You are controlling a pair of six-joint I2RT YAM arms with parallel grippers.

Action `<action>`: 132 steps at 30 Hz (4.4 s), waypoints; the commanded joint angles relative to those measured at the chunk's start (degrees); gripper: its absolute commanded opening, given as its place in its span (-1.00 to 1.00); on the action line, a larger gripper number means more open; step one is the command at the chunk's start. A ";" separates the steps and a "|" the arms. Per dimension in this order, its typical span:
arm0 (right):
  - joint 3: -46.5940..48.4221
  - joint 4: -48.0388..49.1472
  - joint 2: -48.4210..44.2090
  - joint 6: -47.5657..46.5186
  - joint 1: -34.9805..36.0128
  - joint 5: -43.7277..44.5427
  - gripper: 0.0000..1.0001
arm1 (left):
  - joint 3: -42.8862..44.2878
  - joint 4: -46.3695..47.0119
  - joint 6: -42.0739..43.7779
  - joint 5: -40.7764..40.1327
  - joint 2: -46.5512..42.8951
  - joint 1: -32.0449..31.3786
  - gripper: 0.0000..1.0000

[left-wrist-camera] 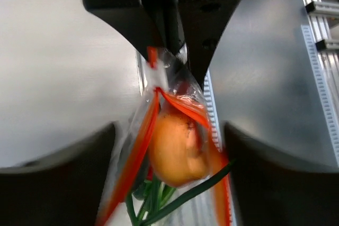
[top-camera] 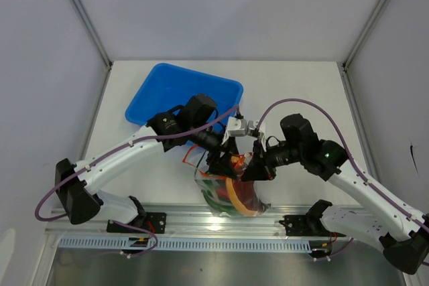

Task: Place the food in the zip-top bag and seal the zipper
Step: Adjust the zipper food storage bag at the center of the board.

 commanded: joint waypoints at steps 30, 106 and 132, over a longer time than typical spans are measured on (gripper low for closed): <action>-5.96 23.54 -8.35 20.79 -12.00 -10.23 0.21 | -2.22 1.90 2.57 5.19 -4.94 2.12 -0.99; -6.30 20.46 -11.58 13.93 -0.05 18.07 -1.00 | -23.83 4.64 -40.21 -59.49 -34.56 9.49 0.56; -6.76 20.30 -11.15 12.53 -0.49 12.97 -1.00 | -38.07 18.59 -39.18 -42.88 -33.76 11.87 0.06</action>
